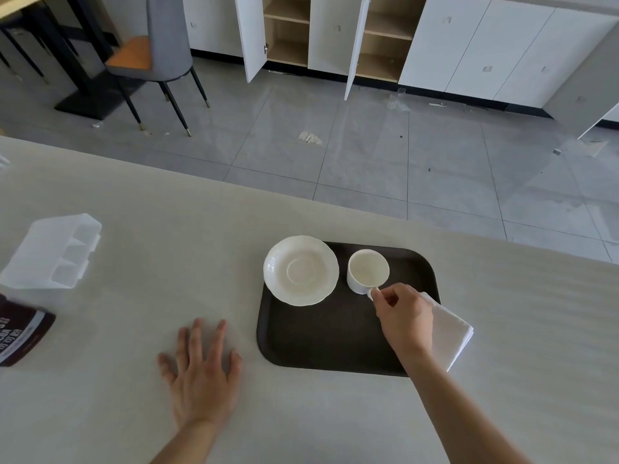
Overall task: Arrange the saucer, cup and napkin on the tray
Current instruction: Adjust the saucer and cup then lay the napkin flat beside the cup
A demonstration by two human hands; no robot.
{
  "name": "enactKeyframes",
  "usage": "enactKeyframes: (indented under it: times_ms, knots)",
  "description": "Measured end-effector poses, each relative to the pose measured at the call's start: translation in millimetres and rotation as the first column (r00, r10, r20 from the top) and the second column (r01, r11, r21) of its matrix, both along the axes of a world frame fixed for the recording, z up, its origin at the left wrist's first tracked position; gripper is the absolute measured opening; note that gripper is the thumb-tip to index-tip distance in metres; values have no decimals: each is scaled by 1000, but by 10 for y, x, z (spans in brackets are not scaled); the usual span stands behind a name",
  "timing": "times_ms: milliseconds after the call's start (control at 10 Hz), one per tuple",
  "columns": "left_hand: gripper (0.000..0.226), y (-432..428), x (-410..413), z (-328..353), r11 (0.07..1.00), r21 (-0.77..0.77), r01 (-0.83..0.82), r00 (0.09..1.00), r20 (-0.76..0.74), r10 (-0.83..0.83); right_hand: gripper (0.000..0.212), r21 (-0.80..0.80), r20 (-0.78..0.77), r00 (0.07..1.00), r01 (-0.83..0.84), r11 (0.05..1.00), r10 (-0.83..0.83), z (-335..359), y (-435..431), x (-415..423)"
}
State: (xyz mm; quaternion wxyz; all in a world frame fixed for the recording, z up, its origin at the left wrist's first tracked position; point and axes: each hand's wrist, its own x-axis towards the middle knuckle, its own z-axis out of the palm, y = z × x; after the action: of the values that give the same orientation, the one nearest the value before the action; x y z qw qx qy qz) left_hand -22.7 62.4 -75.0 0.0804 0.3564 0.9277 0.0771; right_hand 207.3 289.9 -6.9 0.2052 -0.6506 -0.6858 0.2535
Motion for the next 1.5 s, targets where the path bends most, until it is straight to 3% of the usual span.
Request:
enactKeyframes:
  times_ms: [500,1500]
  knots:
    - [65,-5,7,-12,1000,-7,3,1000,-15,-3,29,-174,-197,973,85,981,-119,-8,-117,-176]
    - [64,-13,-4,-62,1000,23,11,1000,-28,-10,26,-218,-308,934,117,969,-182,-90,-120,-271]
